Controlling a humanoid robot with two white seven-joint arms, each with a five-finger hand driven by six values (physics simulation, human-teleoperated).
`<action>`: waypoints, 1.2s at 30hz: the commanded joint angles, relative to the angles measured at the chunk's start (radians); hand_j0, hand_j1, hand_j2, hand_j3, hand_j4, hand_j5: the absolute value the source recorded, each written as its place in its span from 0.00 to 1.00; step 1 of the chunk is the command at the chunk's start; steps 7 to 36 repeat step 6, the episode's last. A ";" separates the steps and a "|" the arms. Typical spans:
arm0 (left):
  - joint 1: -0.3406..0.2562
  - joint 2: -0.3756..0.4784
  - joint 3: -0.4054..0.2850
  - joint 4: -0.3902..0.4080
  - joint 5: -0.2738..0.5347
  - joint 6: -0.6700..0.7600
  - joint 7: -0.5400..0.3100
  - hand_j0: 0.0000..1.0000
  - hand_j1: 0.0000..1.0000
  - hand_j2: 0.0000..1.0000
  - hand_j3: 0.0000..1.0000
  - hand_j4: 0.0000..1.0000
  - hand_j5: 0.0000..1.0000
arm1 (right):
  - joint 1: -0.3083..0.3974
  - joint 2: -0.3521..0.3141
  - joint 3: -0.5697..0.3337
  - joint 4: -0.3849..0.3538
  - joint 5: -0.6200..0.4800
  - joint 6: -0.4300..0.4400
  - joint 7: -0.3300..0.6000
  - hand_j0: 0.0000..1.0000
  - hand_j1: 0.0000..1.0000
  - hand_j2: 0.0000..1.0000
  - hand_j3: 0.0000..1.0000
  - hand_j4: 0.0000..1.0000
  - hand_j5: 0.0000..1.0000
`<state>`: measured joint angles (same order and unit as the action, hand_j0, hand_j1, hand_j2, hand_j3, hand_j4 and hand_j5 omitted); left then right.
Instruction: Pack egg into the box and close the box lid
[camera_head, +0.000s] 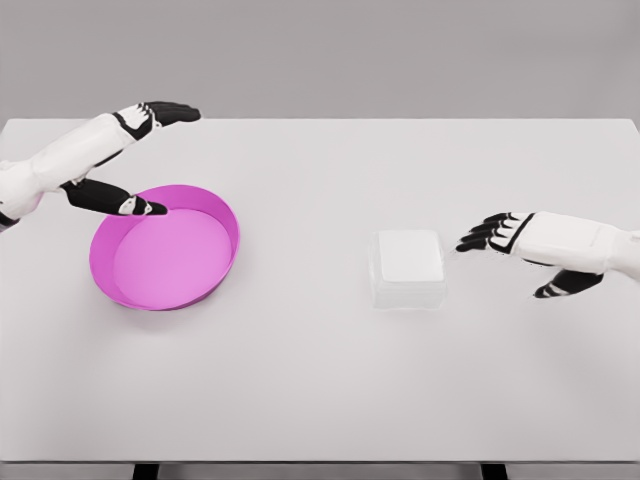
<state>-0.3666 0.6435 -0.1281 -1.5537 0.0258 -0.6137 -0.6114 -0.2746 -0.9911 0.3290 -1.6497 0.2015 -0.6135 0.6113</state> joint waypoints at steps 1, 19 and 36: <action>0.000 0.001 0.004 0.000 0.008 0.003 0.000 1.00 1.00 1.00 1.00 1.00 1.00 | -0.002 -0.006 -0.031 0.070 -0.033 0.003 0.000 1.00 1.00 1.00 1.00 1.00 1.00; 0.002 0.001 0.004 0.000 -0.004 0.003 0.000 1.00 1.00 1.00 1.00 1.00 1.00 | -0.005 -0.009 -0.031 0.084 -0.048 0.003 0.000 1.00 1.00 1.00 1.00 1.00 1.00; 0.002 0.001 0.004 0.000 -0.004 0.003 0.000 1.00 1.00 1.00 1.00 1.00 1.00 | -0.005 -0.009 -0.031 0.084 -0.048 0.003 0.000 1.00 1.00 1.00 1.00 1.00 1.00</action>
